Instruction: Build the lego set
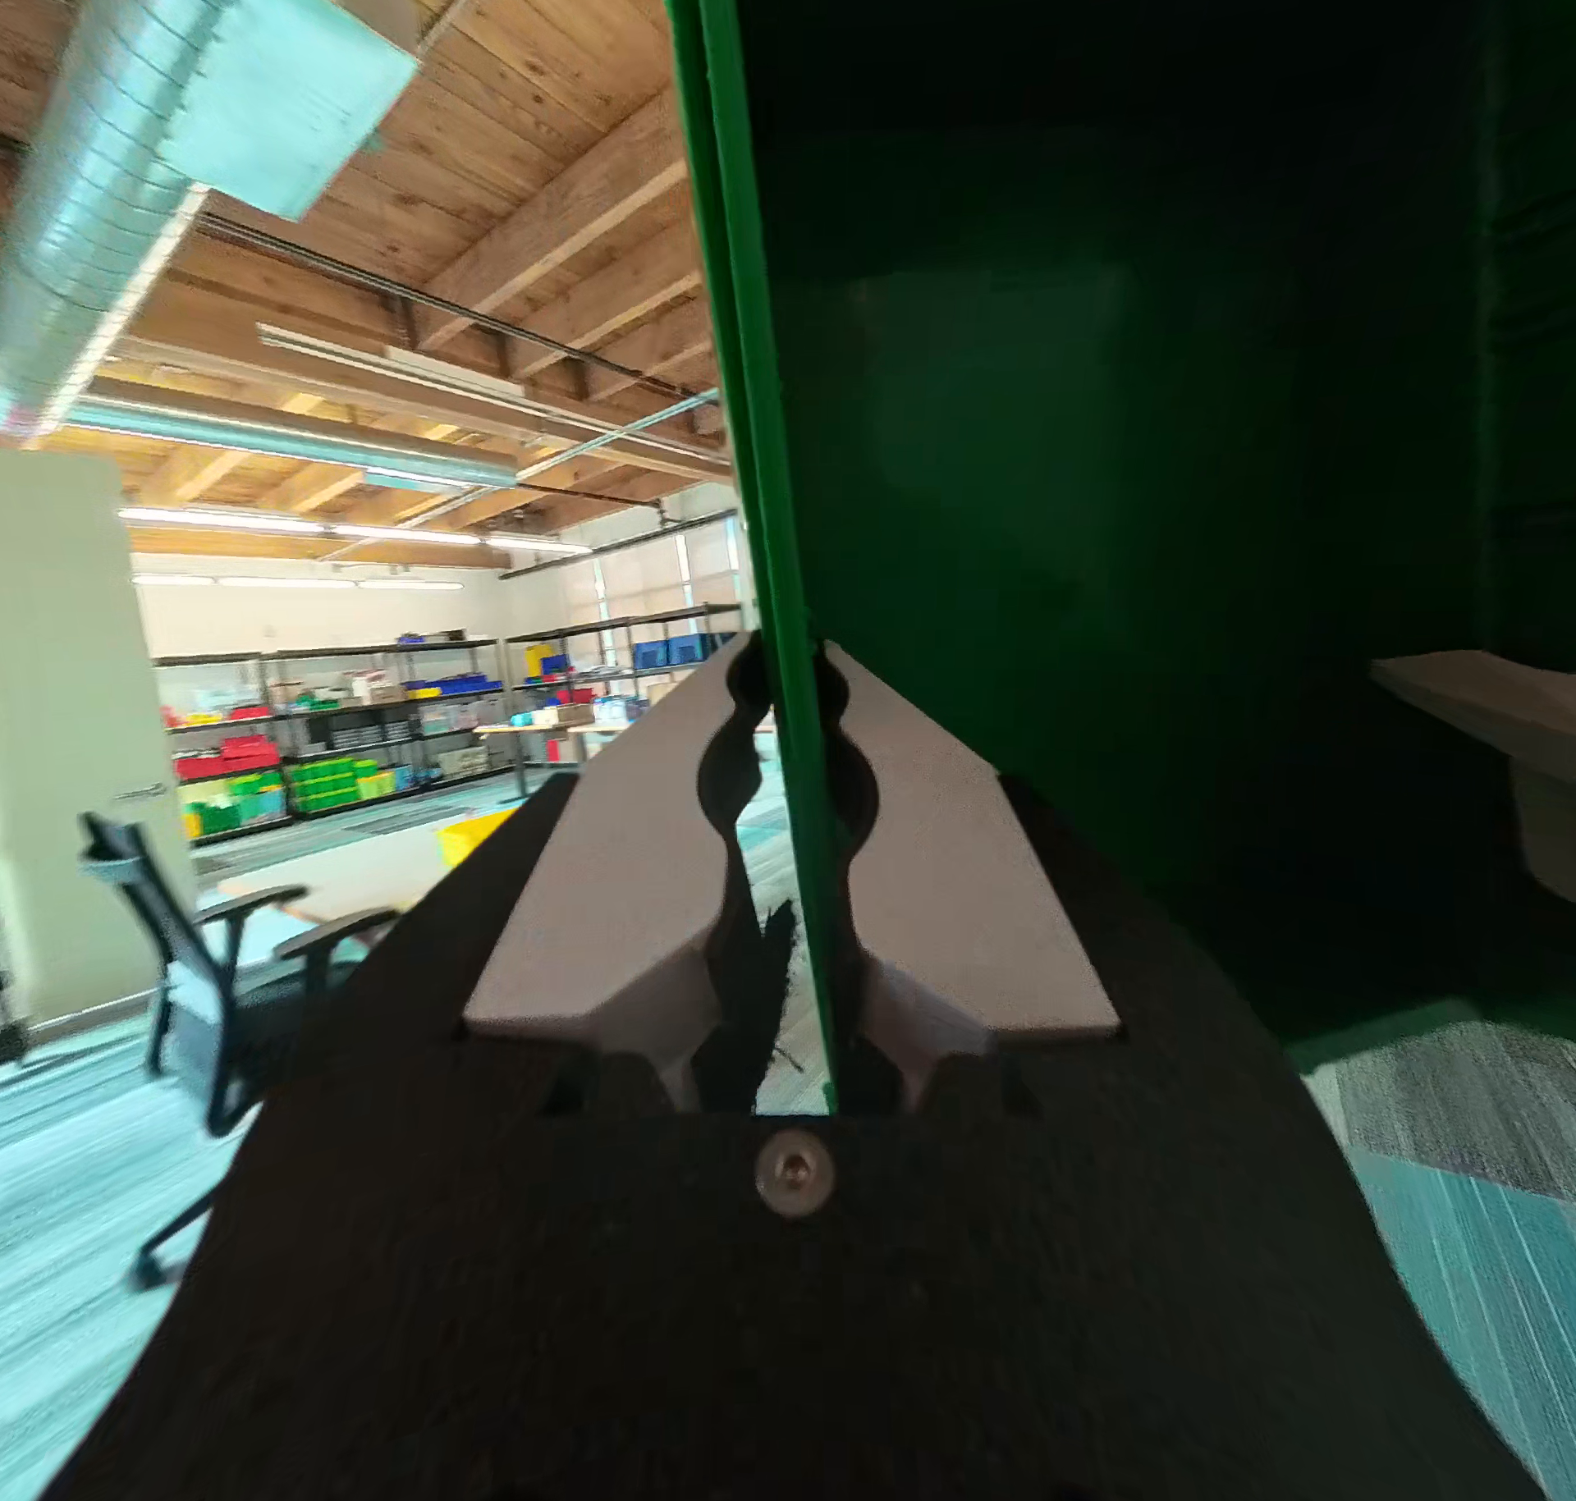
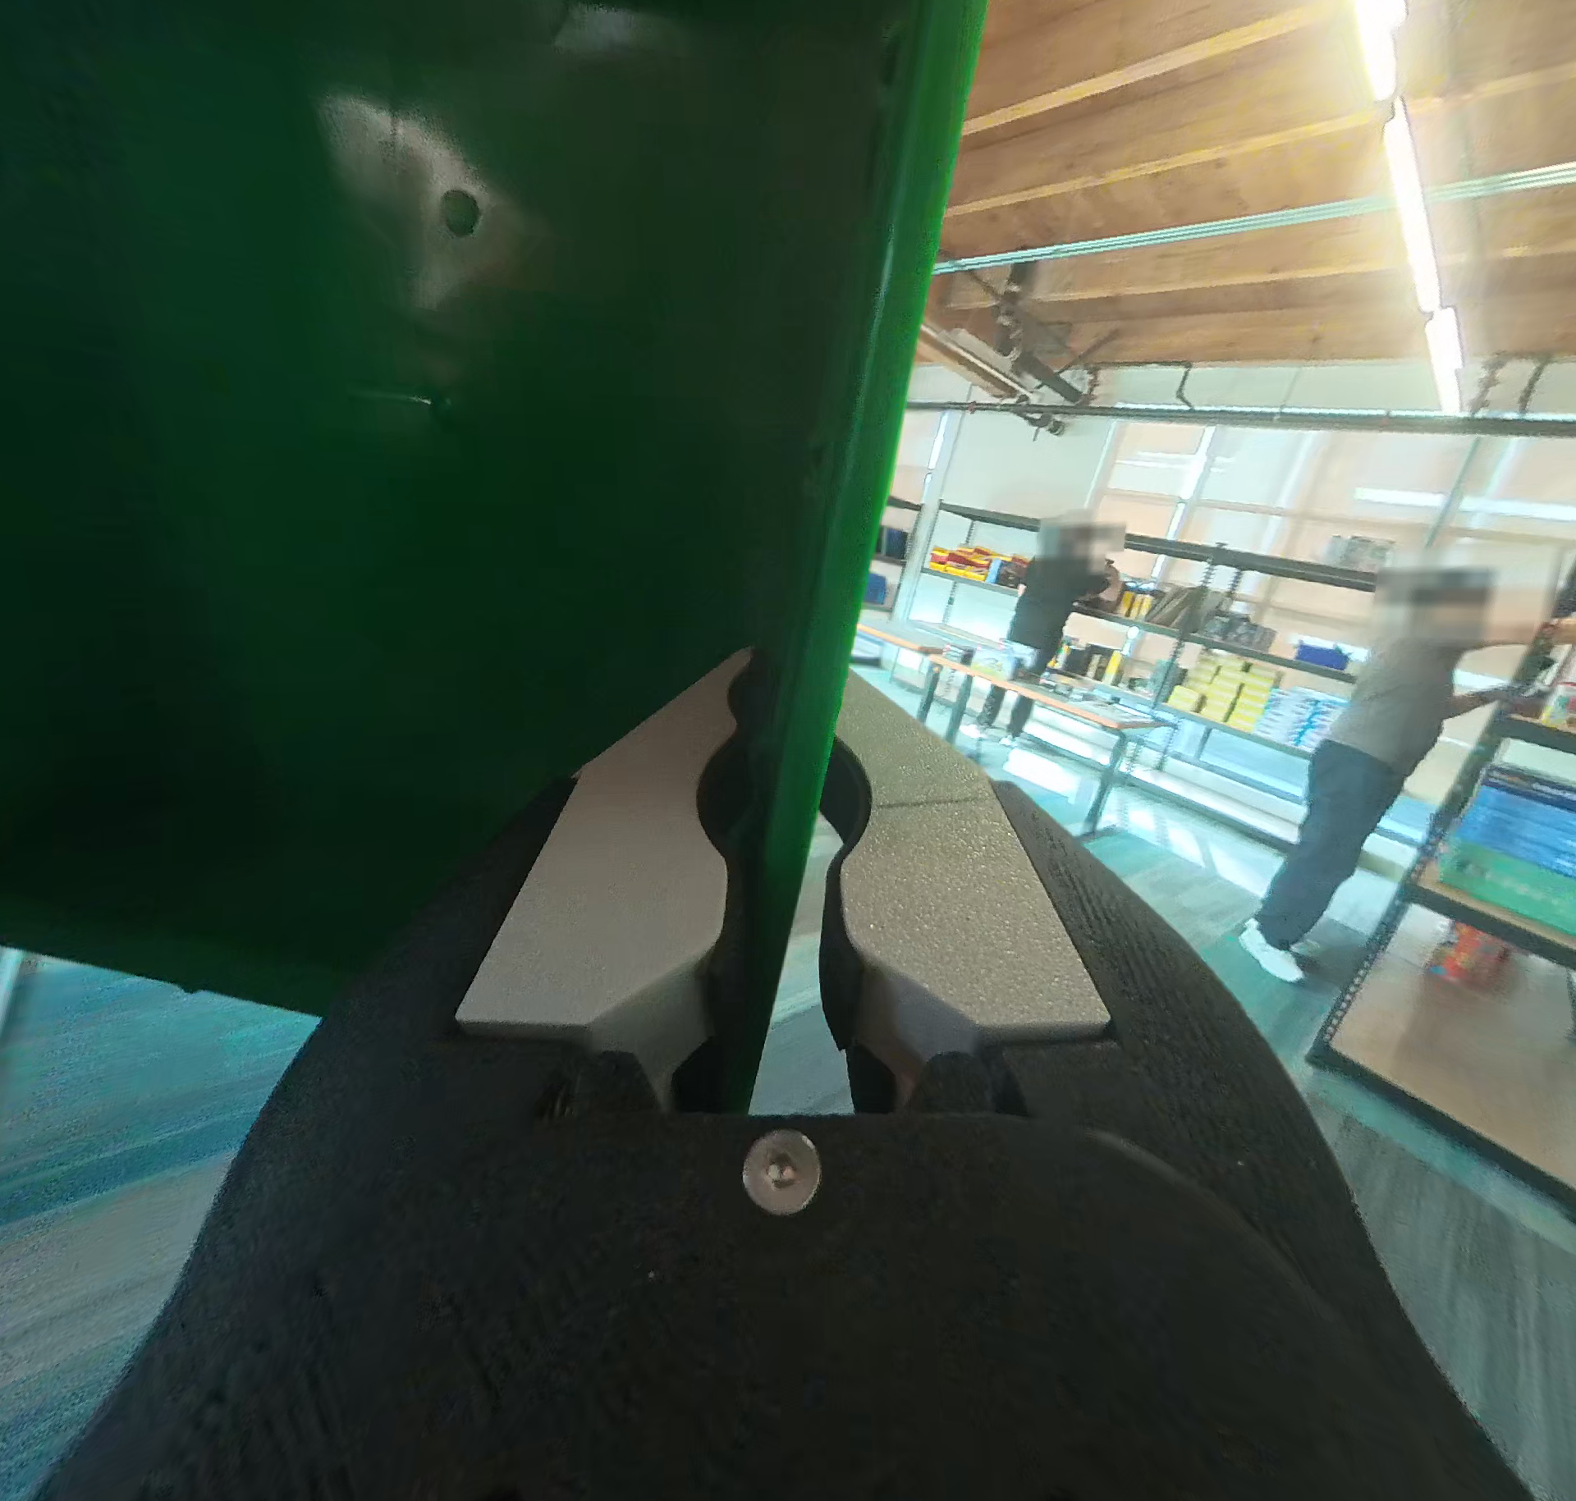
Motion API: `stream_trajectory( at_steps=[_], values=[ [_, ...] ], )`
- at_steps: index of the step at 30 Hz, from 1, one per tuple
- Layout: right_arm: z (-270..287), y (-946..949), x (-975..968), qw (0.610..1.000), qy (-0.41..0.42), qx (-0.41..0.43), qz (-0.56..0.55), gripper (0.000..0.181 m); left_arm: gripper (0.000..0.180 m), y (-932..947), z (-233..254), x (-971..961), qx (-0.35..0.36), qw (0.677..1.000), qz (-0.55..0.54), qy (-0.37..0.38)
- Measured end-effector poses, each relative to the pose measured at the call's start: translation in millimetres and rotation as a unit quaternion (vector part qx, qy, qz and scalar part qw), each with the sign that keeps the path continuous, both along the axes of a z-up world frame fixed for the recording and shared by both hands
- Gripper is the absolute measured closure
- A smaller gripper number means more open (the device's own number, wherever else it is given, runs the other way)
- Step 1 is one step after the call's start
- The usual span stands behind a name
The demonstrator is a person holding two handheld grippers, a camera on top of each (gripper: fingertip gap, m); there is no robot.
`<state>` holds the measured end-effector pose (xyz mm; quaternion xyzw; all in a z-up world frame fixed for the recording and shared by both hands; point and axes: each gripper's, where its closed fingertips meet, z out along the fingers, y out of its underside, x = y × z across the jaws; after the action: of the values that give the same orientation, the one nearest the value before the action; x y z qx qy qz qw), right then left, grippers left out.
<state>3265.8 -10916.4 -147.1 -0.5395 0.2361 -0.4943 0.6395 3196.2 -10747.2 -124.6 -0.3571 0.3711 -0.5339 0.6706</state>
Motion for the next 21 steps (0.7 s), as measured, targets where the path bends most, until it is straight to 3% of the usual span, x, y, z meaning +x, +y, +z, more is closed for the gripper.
stream_trajectory(
  at_steps=[11, 17, 21],
  values=[
    [-20, -41, 342, 0.995, 0.046, -0.003, -0.093, 0.174, 0.171, -31, -23, 389, 0.006, 0.992, -0.117, 0.044],
    [-27, -56, 562, 0.994, 0.012, -0.002, -0.113, 0.174, 0.172, -39, -34, 619, 0.007, 0.993, -0.115, 0.020],
    [-15, -38, 720, 0.996, 0.037, 0.002, -0.084, 0.174, 0.170, -22, -15, 767, 0.010, 0.993, -0.106, 0.046]
  ],
)
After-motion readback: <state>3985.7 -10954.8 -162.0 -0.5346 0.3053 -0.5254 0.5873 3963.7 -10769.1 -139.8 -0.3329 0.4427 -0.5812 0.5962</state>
